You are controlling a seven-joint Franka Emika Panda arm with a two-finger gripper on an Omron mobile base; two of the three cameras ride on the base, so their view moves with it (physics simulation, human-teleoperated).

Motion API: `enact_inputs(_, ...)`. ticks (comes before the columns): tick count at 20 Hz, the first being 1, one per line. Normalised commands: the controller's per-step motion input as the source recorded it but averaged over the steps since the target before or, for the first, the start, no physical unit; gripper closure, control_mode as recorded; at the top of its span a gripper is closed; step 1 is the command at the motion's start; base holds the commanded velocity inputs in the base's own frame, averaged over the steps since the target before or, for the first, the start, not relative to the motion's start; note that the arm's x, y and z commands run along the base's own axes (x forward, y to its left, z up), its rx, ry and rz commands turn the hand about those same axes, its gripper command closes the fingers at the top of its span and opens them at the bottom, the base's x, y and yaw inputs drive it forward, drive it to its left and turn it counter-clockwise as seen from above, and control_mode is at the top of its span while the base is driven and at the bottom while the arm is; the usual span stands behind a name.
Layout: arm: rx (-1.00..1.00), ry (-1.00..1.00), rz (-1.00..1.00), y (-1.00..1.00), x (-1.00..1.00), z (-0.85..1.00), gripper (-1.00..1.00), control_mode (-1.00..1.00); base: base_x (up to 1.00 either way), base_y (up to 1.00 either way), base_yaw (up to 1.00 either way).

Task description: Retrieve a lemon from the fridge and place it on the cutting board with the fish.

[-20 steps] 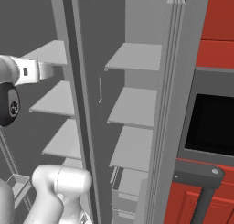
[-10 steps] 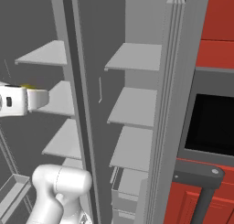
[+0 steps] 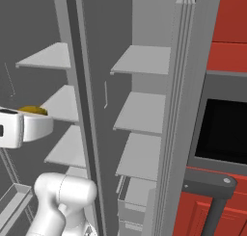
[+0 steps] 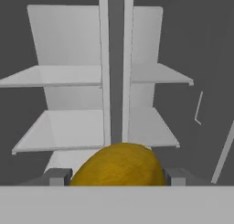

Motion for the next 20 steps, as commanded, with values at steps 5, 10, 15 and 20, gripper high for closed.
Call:
enact_inputs(5,0.0,0.0,0.0,0.0,0.0,0.0,1.0,-1.0,0.0,0.0,0.0)
enact_inputs(10,0.0,0.0,0.0,0.0,-0.03,0.0,1.0,-1.0,0.0,0.0,0.0)
enact_inputs(15,0.0,0.0,0.0,0.0,-0.09,0.0,1.0,1.0,-0.24,0.0,0.0)
enact_inputs(20,0.0,0.0,0.0,0.0,0.0,0.0,1.0,1.0,-0.65,0.0,-0.01)
